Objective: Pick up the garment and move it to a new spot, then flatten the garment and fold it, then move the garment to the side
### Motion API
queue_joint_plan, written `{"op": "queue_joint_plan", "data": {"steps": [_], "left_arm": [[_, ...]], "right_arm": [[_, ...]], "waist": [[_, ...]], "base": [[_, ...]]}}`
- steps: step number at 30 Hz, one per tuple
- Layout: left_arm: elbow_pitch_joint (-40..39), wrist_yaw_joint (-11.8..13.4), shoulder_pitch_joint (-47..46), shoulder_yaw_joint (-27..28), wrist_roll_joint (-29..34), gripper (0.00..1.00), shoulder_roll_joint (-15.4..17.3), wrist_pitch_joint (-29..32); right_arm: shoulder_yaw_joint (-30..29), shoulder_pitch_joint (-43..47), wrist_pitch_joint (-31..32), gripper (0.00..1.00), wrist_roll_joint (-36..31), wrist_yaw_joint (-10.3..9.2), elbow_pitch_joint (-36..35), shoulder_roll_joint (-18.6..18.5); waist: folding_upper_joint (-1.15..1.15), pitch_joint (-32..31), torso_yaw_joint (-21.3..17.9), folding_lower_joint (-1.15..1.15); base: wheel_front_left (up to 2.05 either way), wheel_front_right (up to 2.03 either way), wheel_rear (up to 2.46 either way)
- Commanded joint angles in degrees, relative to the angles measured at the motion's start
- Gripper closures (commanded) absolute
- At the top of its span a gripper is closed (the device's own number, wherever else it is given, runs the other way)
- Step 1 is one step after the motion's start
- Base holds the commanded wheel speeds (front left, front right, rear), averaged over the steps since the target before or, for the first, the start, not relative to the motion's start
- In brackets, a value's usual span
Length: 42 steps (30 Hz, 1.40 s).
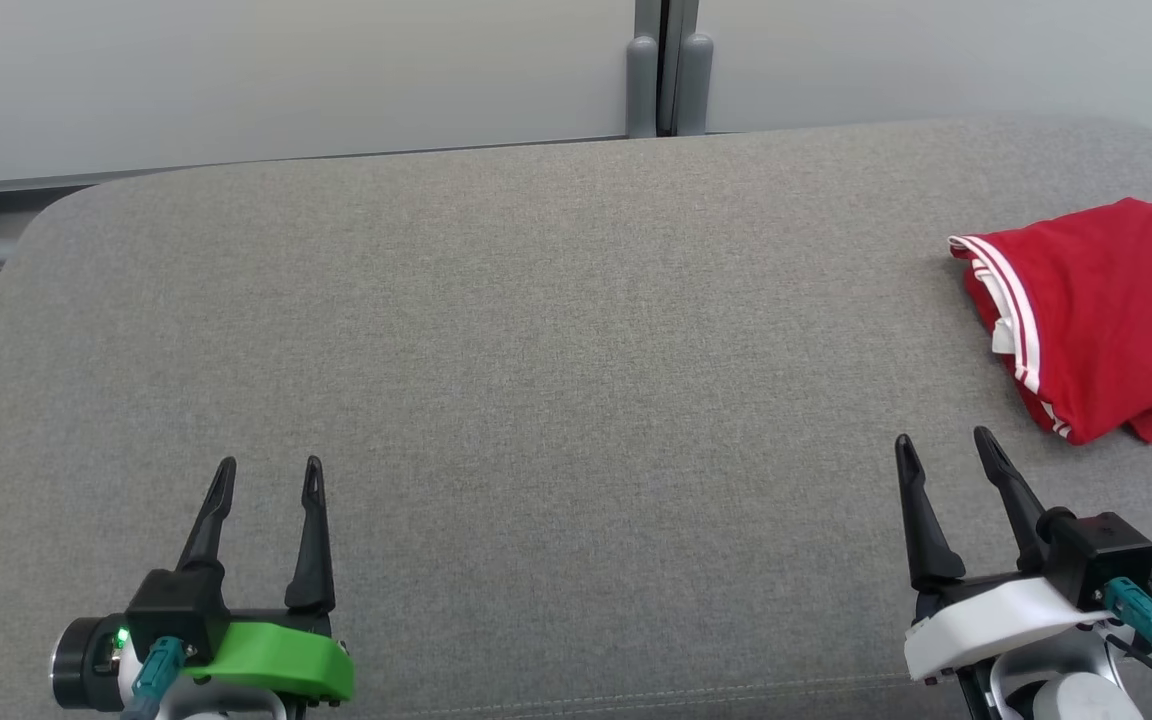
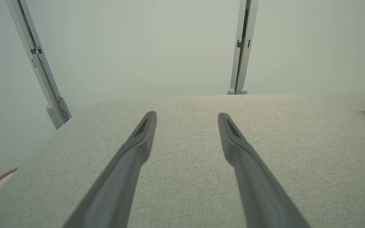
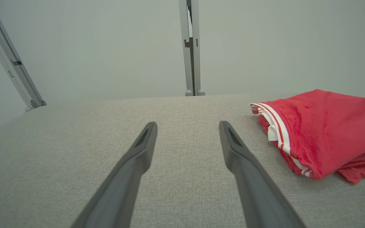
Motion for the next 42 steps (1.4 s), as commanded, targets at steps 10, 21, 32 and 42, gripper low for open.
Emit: {"op": "queue_joint_plan", "data": {"steps": [10,21,32,42], "left_arm": [[0.3,0.9,0.1,-0.1,-0.5,0.00,0.4,-0.2],[0.4,1.4,-0.4,-0.3,-0.8,0.00,0.4,-0.2],[0.3,1.3,0.0,-0.2,-0.8,1.00,0.2,0.0],[2.8,0.1,-1.6,1.5,-9.4,1.00,-0.7,2.2]], "right_arm": [[-0.5,0.9,0.5,0.00,-0.6,-0.07,-1.4,0.0],[-0.2,0.6,0.4,0.00,0.7,-0.07,-1.6,0.0],[0.0,0.6,0.5,1.00,1.0,0.00,-1.2,0.1],[-0.7,-1.1,2.2,1.00,10.7,0.00,2.2,-0.2]], "waist": [[0.00,0.5,-0.1,0.00],[0.00,0.8,-0.1,0.00],[0.00,0.8,-0.3,0.00],[0.00,0.7,-0.4,0.00]], "base": [[0.00,0.00,0.00],[0.00,0.00,0.00],[0.00,0.00,0.00],[0.00,0.00,0.00]]}}
